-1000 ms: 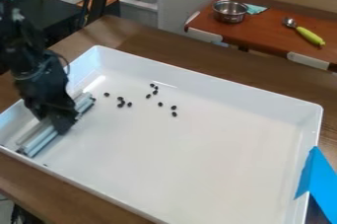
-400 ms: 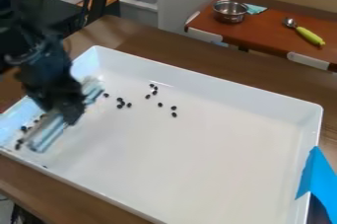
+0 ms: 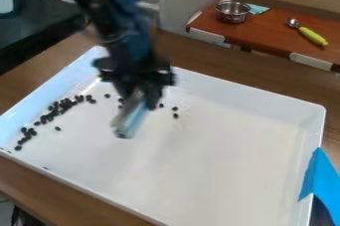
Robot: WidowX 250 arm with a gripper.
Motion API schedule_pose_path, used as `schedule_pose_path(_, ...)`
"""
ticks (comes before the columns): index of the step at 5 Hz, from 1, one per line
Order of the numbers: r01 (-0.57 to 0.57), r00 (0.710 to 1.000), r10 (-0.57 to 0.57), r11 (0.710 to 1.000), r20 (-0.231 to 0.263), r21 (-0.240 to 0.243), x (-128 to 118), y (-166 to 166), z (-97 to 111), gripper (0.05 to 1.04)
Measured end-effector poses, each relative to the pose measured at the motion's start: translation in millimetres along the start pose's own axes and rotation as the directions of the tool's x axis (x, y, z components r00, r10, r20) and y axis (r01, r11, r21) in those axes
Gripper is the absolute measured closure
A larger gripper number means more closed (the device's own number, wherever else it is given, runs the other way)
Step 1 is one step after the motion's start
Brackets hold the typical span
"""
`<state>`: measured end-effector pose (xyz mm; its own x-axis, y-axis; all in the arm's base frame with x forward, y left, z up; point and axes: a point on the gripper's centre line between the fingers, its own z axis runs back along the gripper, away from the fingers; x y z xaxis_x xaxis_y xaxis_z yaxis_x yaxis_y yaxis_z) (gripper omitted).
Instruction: Sweep into pile
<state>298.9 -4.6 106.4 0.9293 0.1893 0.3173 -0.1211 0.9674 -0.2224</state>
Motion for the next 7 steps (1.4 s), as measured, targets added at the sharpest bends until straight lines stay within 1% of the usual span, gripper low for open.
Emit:
schedule_pose_path(1, -0.031, 0.999, 0.031, 1.000, -0.023, 0.003, 17.3, -29.9, -20.7, 0.692)
schedule_pose_path(2, -0.032, 0.997, 0.032, 0.999, -0.063, 0.006, 28.1, -52.4, -42.8, 0.692)
schedule_pose_path(3, -0.041, 0.995, 0.043, 0.999, -0.088, 0.026, 33.8, -54.8, -60.6, 0.692)
schedule_pose_path(4, -0.036, 0.994, 0.040, 0.999, -0.106, 0.041, 30.8, -50.2, -76.9, 0.692)
schedule_pose_path(5, -0.026, 0.996, 0.031, 0.998, -0.083, 0.056, 32.9, -40.1, -86.6, 0.692)
schedule_pose_path(6, -0.037, 0.998, 0.040, 0.997, -0.052, 0.073, 37.5, -25.7, -87.9, 0.692)
schedule_pose_path(7, -0.060, 0.997, 0.064, 0.995, -0.044, 0.083, 41.8, -12.8, -87.4, 0.692)
